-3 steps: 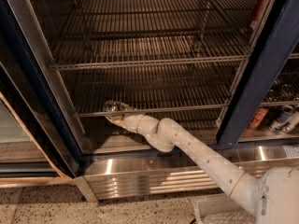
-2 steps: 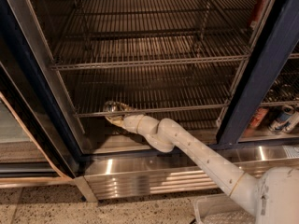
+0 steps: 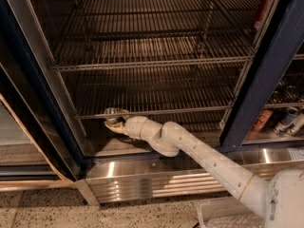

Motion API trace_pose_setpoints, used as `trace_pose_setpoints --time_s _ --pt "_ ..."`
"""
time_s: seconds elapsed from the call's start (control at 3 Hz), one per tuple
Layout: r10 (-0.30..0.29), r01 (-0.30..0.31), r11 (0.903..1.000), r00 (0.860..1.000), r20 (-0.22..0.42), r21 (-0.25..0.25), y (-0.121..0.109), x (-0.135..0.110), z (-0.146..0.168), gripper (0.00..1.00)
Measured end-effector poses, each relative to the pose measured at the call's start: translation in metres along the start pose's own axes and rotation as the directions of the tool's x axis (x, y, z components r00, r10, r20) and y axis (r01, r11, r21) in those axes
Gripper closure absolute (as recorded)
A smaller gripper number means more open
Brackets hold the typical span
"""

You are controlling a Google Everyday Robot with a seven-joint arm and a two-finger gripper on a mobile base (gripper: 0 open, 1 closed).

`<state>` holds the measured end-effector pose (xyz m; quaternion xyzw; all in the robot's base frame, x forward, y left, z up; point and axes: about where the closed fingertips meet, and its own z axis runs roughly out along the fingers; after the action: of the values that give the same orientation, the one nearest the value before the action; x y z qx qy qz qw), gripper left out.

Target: Pick redbull can from bottom shelf of fridge

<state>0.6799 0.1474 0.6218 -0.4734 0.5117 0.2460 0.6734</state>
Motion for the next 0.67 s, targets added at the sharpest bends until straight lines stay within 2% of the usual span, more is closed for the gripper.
trace_pose_setpoints --time_s 0.33,0.67 --pt "0.003 -0.003 0.9988 1.000 -0.001 -0.049 0.0184 -0.0124 -0.0051 1.00" --pt "0.003 -0.003 0.9988 1.000 -0.001 -0.049 0.0192 -0.0112 -0.0052 1.00"
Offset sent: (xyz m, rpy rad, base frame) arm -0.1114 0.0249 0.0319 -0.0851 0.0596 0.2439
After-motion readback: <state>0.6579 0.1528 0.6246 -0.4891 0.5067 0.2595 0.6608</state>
